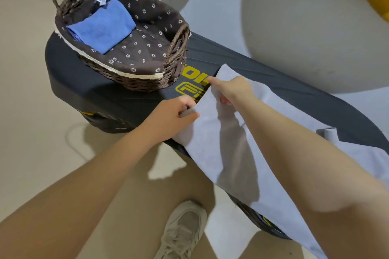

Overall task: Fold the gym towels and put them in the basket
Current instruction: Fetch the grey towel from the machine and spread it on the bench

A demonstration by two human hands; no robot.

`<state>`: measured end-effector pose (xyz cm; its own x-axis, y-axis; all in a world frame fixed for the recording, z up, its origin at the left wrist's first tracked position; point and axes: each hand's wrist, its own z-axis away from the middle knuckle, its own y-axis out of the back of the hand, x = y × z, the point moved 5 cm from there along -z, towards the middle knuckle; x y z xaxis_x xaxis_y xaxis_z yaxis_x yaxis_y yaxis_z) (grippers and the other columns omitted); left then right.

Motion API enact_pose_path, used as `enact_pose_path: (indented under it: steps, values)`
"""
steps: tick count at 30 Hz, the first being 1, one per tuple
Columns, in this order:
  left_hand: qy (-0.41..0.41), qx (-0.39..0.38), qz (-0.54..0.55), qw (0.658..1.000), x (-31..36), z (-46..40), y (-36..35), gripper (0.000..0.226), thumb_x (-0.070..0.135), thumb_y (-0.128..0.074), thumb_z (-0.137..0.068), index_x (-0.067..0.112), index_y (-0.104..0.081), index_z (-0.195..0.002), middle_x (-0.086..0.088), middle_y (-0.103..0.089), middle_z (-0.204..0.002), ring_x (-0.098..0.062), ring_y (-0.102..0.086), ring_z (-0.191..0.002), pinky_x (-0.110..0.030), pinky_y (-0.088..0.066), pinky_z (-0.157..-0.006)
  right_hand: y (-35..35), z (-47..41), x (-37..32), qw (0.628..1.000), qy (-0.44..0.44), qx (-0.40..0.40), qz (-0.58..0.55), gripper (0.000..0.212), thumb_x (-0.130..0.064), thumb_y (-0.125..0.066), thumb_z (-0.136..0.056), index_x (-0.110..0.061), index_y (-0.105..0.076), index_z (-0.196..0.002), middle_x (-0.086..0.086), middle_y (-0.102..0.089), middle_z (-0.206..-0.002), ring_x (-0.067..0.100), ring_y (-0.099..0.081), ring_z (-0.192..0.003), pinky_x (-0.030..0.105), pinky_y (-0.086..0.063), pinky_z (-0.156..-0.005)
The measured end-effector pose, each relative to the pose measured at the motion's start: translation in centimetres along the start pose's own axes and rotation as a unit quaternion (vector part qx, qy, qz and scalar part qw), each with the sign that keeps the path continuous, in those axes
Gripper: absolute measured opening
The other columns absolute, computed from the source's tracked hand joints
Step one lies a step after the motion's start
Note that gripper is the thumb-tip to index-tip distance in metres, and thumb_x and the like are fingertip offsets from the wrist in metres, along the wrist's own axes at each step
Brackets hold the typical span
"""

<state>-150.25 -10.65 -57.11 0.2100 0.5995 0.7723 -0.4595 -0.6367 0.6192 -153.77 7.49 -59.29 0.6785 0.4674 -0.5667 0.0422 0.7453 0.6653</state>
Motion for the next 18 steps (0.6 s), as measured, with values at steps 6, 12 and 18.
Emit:
enact_pose_path:
  steps: [6, 12, 18]
  values:
    - [0.081, 0.011, -0.073, 0.994, -3.7, 1.6, 1.4, 0.007, 0.025, -0.056, -0.089, 0.019, -0.052, -0.086, 0.001, -0.048, -0.062, -0.017, -0.048, -0.062, -0.026, -0.035, -0.057, -2.9, 0.6, -2.1, 0.989, 0.082, 0.009, 0.120, 0.008, -0.020, -0.056, -0.085, -0.014, -0.051, -0.085, 0.014, -0.063, -0.111, 0.033, -0.060, -0.101, 0.028, -0.040, -0.070]
    - [0.155, 0.089, -0.203, 0.963, -5.9, 3.1, 3.5, 0.020, 0.025, -0.046, -0.094, 0.010, -0.047, -0.107, -0.018, -0.057, -0.092, -0.038, -0.055, -0.089, -0.039, -0.038, -0.067, -4.9, 1.9, -4.8, 0.971, 0.229, 0.002, 0.063, 0.019, -0.021, -0.045, -0.092, -0.020, -0.048, -0.073, 0.010, -0.059, -0.092, 0.031, -0.053, -0.093, 0.030, -0.038, -0.076]
    - [0.065, 0.120, -0.288, 0.948, -3.1, 3.0, 2.1, 0.029, 0.008, -0.056, -0.085, 0.001, -0.052, -0.113, -0.021, -0.050, -0.109, -0.041, -0.051, -0.097, -0.049, -0.044, -0.077, -2.0, 3.9, -0.4, 0.963, 0.263, -0.001, 0.067, 0.042, -0.019, -0.040, -0.097, -0.011, -0.039, -0.138, 0.008, -0.046, -0.141, 0.027, -0.040, -0.132, 0.037, -0.030, -0.110]
